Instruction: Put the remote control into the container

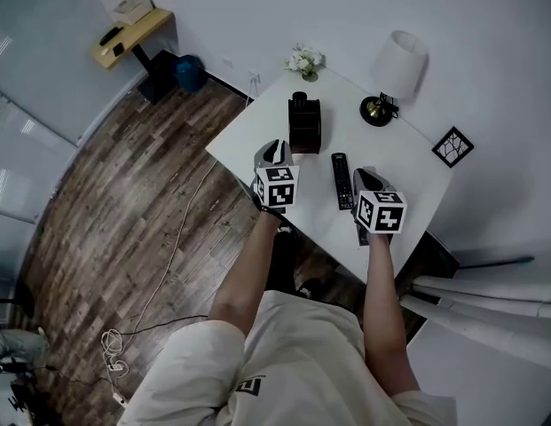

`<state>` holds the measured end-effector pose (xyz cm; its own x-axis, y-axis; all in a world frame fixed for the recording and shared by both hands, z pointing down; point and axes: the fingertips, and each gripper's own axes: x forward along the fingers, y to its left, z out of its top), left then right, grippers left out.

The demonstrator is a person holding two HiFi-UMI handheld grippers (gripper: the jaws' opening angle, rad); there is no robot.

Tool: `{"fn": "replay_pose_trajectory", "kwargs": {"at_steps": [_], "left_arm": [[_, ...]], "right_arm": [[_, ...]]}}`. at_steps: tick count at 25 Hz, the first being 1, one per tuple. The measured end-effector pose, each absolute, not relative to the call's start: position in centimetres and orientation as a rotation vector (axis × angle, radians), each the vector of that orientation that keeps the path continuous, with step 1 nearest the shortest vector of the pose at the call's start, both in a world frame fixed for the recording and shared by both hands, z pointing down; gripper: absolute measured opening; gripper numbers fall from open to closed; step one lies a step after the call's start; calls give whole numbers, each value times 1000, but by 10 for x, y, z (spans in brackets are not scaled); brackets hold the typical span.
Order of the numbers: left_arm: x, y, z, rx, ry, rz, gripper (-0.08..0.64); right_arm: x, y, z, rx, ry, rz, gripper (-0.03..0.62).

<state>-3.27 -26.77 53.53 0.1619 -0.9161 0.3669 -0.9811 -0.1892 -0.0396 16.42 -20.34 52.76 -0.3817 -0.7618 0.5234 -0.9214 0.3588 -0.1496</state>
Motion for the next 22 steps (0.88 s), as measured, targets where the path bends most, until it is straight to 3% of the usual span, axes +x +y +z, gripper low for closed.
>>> {"fn": "replay_pose_trajectory", "kwargs": {"at_steps": [5, 22], "left_arm": [[-28, -249, 544, 2218, -1797, 457, 7], [-42, -273, 544, 2198, -1655, 426, 6]], "right_arm": [[166, -199, 528, 1471, -2263, 604, 2], [121, -243, 544, 1439, -2251, 618, 2]]}}
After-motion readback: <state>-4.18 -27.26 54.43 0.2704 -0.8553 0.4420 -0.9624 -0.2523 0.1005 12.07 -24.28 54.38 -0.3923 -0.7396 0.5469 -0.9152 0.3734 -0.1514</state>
